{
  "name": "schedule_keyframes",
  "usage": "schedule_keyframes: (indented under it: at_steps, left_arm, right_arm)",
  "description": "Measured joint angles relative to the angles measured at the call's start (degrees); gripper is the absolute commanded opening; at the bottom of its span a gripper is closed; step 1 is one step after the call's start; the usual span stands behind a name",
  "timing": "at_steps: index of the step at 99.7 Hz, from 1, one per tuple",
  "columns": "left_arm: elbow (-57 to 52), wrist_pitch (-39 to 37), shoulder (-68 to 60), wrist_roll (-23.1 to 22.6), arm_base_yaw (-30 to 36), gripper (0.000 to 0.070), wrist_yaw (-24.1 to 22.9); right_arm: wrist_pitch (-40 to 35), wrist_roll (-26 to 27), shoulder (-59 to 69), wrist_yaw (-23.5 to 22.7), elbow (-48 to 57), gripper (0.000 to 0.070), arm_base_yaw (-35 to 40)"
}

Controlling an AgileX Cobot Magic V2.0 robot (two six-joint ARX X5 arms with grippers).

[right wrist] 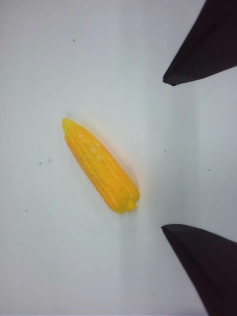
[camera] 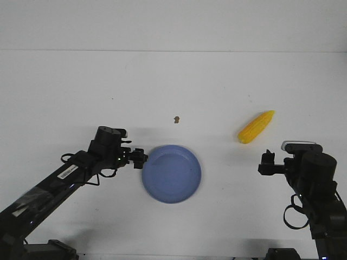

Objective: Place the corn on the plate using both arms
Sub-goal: 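Push the blue plate with the left gripper toward the table center, then pull the left gripper back from the plate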

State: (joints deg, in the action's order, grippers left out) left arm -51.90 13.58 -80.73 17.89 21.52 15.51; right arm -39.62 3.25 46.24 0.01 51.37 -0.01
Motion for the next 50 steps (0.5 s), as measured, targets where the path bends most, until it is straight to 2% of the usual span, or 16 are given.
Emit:
schedule_keyframes:
  at_steps: [16, 34, 50]
  left_arm:
    - [0.0, -0.3, 8.5, -6.5, -4.4, 0.0395, -6.4]
    - [0.0, 2.4, 15.8, -12.8, -9.6, 0.0394, -9.7]
    - [0.0, 5.2, 20.7, -16.1, -12.0, 0.0393, -12.1]
  right_arm:
    - [0.0, 0.0, 0.0, 0.0, 0.0, 0.0595, 0.0]
    - [0.0, 0.7, 0.0, 0.0, 0.0, 0.0595, 0.0]
    - [0.1, 1.6, 0.0, 0.0, 0.0, 0.0593, 0.0]
